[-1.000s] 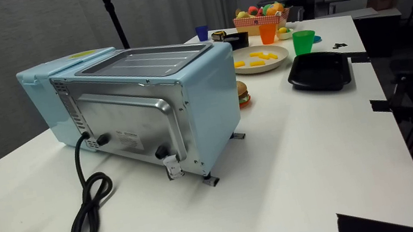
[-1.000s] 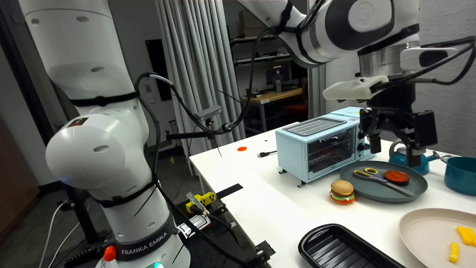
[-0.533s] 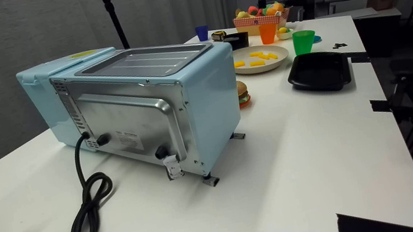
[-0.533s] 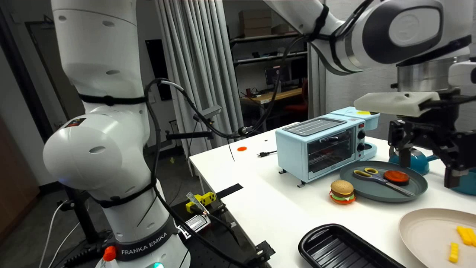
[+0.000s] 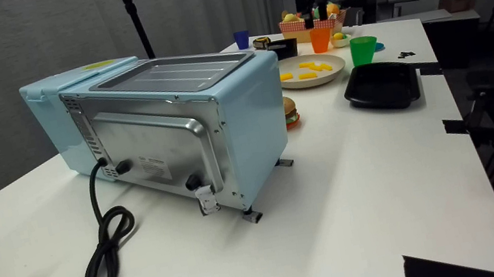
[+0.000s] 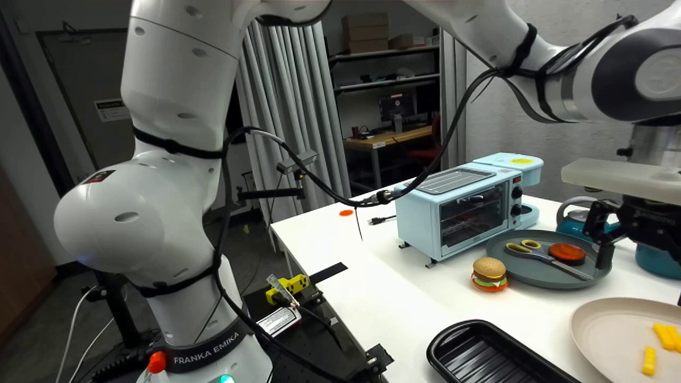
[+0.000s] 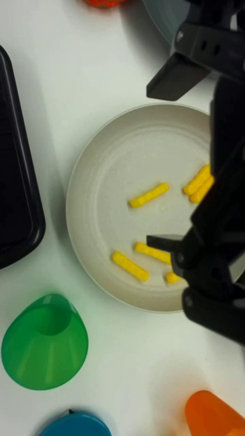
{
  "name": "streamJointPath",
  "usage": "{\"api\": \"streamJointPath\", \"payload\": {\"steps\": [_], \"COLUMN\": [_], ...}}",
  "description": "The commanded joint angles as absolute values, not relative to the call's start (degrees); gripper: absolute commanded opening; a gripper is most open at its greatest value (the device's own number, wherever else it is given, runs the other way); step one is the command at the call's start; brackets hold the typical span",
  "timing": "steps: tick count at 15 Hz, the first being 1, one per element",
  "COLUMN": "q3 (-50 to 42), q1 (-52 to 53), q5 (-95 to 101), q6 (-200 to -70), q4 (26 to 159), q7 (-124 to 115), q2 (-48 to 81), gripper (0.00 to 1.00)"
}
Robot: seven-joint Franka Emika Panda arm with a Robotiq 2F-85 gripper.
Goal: Take the objects on the plate and put them in the bin
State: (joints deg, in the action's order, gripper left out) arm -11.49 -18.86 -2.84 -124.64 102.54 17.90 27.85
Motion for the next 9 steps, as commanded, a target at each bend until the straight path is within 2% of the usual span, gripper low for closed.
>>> {"api": "streamJointPath", "payload": {"steps": [1, 9], "q3": [-10.7, -10.1], "q1": [-19.7, -19.8], "q5": [-2.3, -1.5], "q6": [-124.1, -124.3], "q4": [100.9, 96.6], "q7": [17.6, 19.0], "q2": [29.1, 32.9], "gripper": [1.00, 1.00]}}
